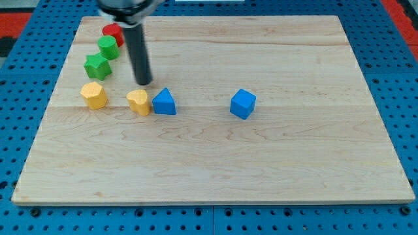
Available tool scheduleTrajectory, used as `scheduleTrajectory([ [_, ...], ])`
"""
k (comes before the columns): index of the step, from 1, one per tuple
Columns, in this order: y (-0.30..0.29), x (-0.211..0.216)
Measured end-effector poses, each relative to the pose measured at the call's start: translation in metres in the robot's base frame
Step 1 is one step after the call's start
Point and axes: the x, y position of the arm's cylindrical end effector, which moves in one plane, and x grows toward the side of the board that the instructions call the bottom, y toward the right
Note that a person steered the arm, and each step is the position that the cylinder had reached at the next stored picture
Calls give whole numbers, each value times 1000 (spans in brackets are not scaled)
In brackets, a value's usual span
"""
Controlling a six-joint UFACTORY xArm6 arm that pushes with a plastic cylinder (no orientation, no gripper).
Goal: Place your hand at left center of the board
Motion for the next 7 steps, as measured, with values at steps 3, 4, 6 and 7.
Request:
scheduleTrajectory([
  [3,-61,24],
  [4,-56,26],
  [6,34,16],
  [7,61,15],
])
